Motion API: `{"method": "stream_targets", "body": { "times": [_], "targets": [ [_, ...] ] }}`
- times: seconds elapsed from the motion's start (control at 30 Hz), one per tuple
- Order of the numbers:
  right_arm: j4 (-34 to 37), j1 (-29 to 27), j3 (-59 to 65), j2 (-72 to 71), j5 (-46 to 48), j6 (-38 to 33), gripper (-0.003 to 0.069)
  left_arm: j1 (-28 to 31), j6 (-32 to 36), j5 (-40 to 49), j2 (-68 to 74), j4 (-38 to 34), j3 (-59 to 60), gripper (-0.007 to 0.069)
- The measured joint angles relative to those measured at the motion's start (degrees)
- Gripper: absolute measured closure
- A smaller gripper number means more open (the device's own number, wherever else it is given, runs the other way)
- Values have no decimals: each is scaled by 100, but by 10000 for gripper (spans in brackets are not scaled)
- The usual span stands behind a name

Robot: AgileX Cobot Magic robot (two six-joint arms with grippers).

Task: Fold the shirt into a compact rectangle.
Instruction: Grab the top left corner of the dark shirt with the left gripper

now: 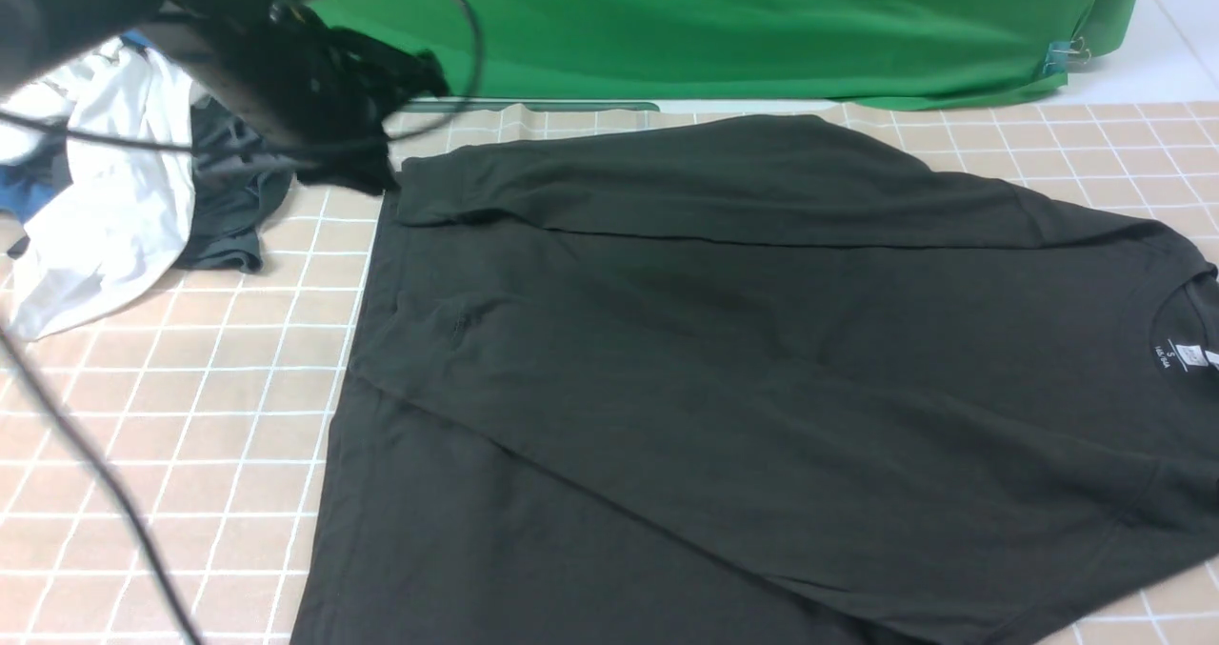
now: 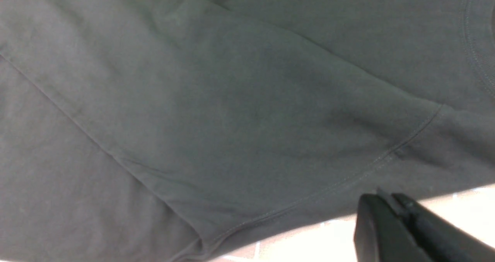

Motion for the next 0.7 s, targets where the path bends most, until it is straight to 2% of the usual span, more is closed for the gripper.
{"method": "stream_targets", "body": {
  "times": [0.07,0.17,0.23,0.27,0.3,0.33,0.47,0.7],
  "targets": [
    [3,0,0,0,0,0,614,128,42,-32,300,80,-294,567],
    [14,0,0,0,0,0,608,249,97,-430,1040,490,-969,461],
    [14,0,0,0,0,0,606,249,104,-604,1241,577,-1095,422],
    [14,0,0,0,0,0,606,249,198,-947,1510,660,-1248,365],
    [14,0,0,0,0,0,606,249,198,-983,1510,665,-1259,358],
    [14,0,0,0,0,0,603,239,244,-1257,1737,693,-1312,310],
    [19,0,0,0,6,0,599,239,268,-1469,2099,702,-1337,249],
    [19,0,0,0,11,0,594,226,392,-1477,2463,549,-1337,245]
  ]
}}
